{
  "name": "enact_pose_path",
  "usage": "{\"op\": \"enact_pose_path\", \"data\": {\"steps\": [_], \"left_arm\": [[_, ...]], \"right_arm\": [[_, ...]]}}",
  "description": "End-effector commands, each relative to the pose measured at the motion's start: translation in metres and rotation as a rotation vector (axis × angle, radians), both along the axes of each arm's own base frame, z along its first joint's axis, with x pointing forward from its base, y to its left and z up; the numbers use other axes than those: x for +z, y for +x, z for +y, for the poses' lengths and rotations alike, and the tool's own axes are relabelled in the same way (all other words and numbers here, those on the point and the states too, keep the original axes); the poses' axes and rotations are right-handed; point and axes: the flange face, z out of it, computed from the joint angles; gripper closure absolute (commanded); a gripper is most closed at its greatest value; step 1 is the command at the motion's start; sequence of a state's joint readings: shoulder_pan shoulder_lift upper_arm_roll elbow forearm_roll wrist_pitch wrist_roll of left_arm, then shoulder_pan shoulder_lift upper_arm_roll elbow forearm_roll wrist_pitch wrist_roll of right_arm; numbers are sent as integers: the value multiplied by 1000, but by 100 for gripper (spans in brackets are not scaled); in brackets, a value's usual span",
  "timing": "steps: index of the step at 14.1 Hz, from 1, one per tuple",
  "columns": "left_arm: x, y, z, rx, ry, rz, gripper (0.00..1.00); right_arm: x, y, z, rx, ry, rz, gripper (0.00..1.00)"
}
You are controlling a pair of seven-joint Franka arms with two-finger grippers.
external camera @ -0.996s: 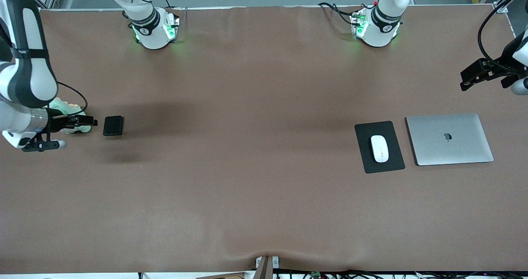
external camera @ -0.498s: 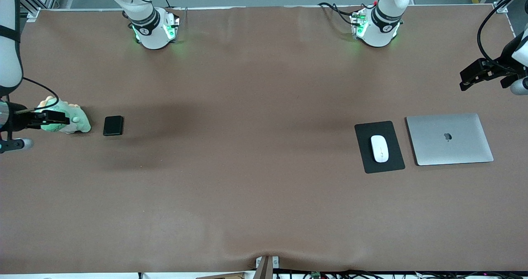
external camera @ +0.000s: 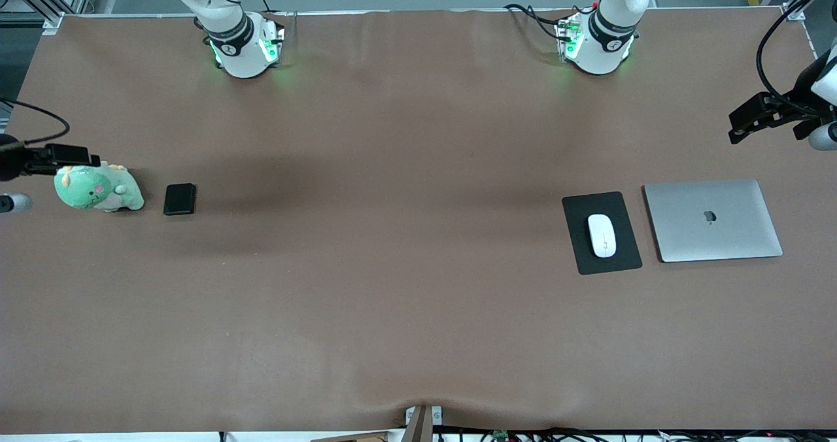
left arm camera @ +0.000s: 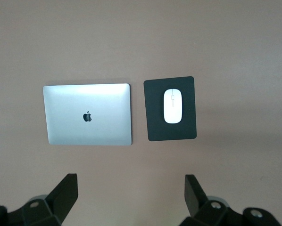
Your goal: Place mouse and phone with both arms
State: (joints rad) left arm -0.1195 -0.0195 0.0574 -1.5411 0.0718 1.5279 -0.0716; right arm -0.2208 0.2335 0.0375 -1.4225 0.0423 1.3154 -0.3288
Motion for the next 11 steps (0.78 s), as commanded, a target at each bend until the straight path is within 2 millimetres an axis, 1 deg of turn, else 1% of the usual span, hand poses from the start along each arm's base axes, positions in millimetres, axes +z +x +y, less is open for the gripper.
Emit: {"op": "enact_pose_path", "data": {"steps": [1,3,4,5,6,7,8,9,10,11], "left_arm": [[6,1,0,-12,-14,-9,0],[6,1,0,-12,-14,-9,0],[7,1,1,-10,-14,-10,0],[6,1,1,-10,-12,-9,0],[6,0,2,-11,-11,-9,0],[7,0,2,-11,-11,-10,0],[9,-1,3,-10,-11,-13,0],[10,-1,4,-8,-11,-15,0],[10,-2,4,-8,-12,-15,0],[10,-2,4,-8,-12,-15,0]], "right_arm": [[41,-4,28,32,-25,-42,0],[68,-16,34,19,-36,-88,0],[78,-23,31,6,-28,-106,0],[85,-29,32,4,-31,-116,0],[94,-35,40,-6,-50,-130,0],[93,-37,48,-54,-67,-120,0],[97,-42,54,-108,-83,-122,0],[97,-43,57,-142,-92,-119,0],[100,-47,64,-140,-92,-127,0],[100,-54,64,-141,-87,-149,0]]}}
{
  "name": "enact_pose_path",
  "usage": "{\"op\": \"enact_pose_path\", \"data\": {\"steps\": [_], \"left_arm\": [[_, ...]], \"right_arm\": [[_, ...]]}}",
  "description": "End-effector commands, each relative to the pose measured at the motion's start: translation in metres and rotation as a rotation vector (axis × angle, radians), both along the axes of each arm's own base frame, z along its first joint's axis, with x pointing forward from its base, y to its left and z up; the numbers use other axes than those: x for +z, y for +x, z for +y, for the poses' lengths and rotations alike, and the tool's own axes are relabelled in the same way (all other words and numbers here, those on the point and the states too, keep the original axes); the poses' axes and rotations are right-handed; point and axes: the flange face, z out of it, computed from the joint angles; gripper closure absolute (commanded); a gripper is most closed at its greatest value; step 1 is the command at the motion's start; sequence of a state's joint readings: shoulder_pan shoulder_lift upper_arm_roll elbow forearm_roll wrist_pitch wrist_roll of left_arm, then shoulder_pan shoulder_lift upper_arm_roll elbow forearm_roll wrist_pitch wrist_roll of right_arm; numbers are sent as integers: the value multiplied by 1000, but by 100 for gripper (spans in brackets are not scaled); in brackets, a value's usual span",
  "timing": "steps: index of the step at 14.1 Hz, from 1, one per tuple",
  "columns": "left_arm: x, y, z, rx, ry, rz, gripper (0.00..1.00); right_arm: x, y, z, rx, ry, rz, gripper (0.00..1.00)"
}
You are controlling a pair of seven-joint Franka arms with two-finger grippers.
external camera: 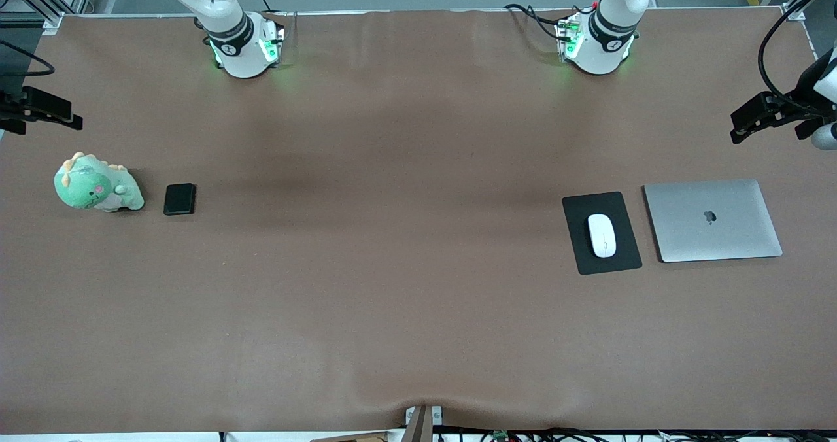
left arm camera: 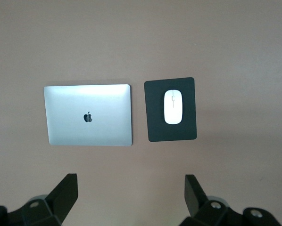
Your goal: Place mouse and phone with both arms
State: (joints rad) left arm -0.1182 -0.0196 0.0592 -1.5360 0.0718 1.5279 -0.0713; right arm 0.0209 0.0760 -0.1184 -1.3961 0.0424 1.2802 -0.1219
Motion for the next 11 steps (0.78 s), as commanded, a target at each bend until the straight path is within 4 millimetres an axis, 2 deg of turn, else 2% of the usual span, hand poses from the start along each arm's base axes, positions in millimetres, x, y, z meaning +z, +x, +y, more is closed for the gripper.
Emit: {"op": "enact_pose_path", "data": {"steps": [1,2,4,5,9,11], "left_arm": [[9,-3,2,-11,-11,-11,0],[9,-3,2,-9,-11,-10,0],[9,-3,4,-8,-11,-10,0],[10,-4,3,-9,-11,-11,0],[11,-4,4,-6,-10,-13,0],[10,-4,5,-5,-10,-12,0]], "right_arm": [[-2,-30,2,-31,9,-57,0],[-7,-42,3,-31,14,-84,0],[-5,-46,20,3,-4,-84,0],[-3,-47,21,7,-12,-86,0],[11,-40,11,-6,-14,-114,0],[8,-29,4,-20,-19,-112,0]]}}
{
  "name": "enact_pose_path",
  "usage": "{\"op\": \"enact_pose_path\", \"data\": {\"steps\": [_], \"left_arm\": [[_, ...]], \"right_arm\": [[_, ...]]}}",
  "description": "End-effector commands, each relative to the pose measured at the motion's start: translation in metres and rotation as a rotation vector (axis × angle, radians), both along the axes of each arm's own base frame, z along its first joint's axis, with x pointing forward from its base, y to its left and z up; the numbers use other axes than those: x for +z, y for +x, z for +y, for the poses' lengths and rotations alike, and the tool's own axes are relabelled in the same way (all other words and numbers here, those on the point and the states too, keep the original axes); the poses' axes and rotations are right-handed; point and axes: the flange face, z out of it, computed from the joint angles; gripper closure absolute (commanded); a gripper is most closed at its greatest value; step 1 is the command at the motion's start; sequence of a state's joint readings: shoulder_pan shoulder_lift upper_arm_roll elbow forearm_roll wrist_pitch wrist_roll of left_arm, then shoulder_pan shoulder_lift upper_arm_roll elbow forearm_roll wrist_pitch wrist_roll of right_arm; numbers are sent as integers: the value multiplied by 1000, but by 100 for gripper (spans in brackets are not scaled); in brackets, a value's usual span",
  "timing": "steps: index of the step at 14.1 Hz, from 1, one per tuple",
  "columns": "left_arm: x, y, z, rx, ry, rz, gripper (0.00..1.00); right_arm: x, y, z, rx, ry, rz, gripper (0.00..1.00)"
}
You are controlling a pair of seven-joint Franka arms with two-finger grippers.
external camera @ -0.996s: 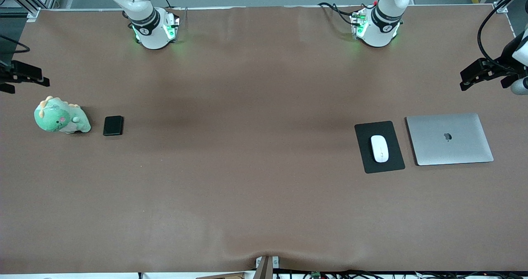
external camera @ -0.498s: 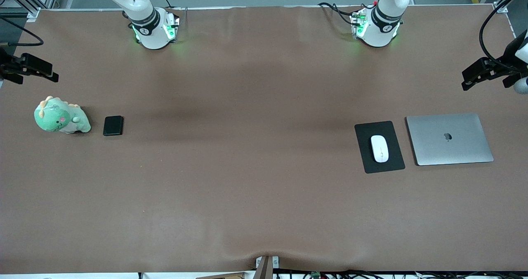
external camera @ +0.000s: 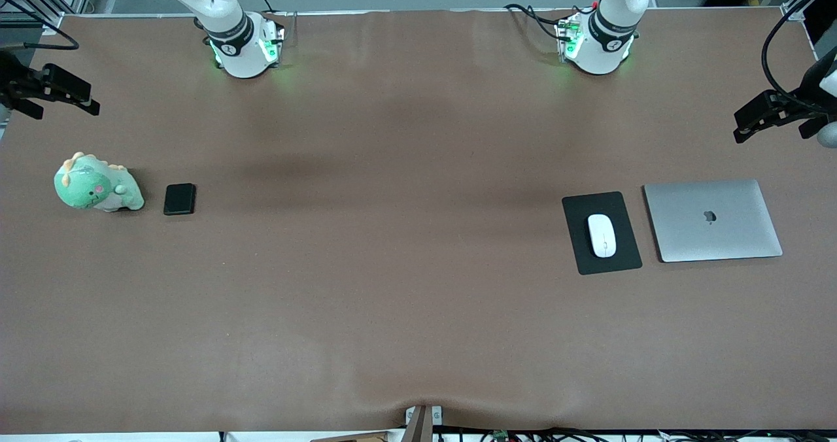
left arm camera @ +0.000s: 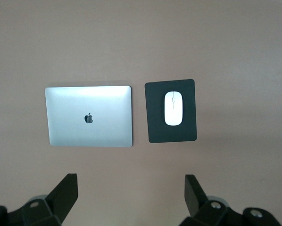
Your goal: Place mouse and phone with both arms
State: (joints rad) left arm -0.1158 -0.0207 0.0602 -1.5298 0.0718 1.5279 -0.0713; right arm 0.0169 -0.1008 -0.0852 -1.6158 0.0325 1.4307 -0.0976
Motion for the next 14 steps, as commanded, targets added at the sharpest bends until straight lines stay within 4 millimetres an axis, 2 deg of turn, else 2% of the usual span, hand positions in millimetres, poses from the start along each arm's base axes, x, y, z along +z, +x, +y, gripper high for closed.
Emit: {"op": "enact_pose_path", "data": {"steps": [1,3,11,14], "left_arm": [[6,-3,1,-11,-8,-3,0],[4,-2,0,-14,-7,0,0],[3,-2,-3,-20,-9,2,0],[4,-2,-3,-20,-10,0,0]], "right_arm": [[2,14,-16,-36,-15,-6,0],[0,16,-24,-50,-14,-2,0],[0,13,-15,-17,-14,24,0],[-1,12,-18,-25,-12,25,0]]}}
